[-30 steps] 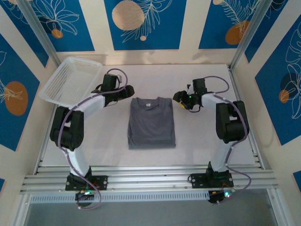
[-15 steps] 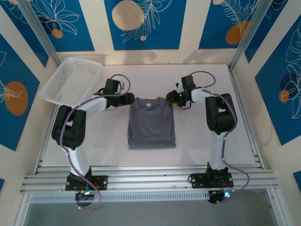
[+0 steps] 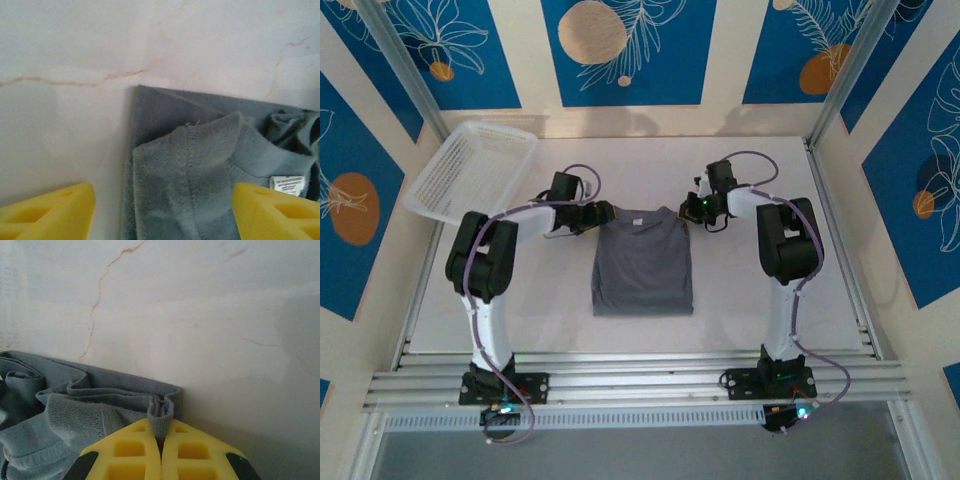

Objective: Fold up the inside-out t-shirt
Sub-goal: Fold the T-shirt at the center of the table.

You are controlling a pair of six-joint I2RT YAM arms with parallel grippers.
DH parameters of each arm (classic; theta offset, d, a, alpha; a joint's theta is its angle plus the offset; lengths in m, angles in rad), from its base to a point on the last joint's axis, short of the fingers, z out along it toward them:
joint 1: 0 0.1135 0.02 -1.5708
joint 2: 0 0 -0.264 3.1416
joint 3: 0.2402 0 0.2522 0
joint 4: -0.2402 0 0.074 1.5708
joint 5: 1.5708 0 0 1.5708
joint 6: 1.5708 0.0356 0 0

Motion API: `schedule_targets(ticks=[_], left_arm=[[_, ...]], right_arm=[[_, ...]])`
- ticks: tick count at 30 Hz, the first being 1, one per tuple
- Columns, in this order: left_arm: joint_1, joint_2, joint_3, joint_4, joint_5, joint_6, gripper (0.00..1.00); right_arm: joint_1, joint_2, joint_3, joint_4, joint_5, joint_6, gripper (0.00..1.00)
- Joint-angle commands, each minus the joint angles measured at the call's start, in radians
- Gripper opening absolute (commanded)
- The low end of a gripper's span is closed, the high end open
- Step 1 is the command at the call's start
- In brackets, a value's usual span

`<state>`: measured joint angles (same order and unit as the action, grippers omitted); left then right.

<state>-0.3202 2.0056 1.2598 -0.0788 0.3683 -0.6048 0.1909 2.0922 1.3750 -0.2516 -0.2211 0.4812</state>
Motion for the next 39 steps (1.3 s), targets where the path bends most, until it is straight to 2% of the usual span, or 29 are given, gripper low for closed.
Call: schedule_targets(ticks=[1,5,9,14,19,25,28,34,39], left_arm=[[-0.009,0.057,0.046,0.021,0.037,-0.026,0.72],[-0.019,0.092,0.067,0.075,0.089,-0.043,0.63],[-0.034,0.118,0.096,0.067,0.063,-0.044,0.51],[-0.039,0.15,0.127,0.033,0.039,-0.032,0.46],[-0.044,0.168,0.128,0.051,0.065,-0.041,0.43],[-0.045,0.164,0.128,0.064,0.056,-0.051,0.12],[-0.045,0.149,0.121,0.073,0.05,-0.051,0.0],[-0.037,0.087,0.145,0.104,0.091,-0.088,0.0],[-0.001,-0.089,0.243,0.066,0.102,-0.1,0.0]], right_arm=[[-0.005,-0.05,-0.014,0.002,-0.043,-0.003,0.0],[-0.001,-0.042,-0.009,0.003,-0.049,0.002,0.0],[0.001,-0.036,-0.004,0.002,-0.054,0.009,0.0],[-0.001,-0.037,-0.002,-0.003,-0.051,0.009,0.0],[-0.001,-0.032,-0.002,-0.002,-0.054,0.013,0.0],[-0.002,-0.029,-0.006,0.001,-0.058,0.019,0.0],[-0.003,-0.032,-0.006,0.003,-0.06,0.019,0.0],[-0.008,-0.061,0.05,-0.032,-0.114,0.034,0.0],[-0.013,-0.178,0.221,-0.108,-0.179,0.037,0.0]])
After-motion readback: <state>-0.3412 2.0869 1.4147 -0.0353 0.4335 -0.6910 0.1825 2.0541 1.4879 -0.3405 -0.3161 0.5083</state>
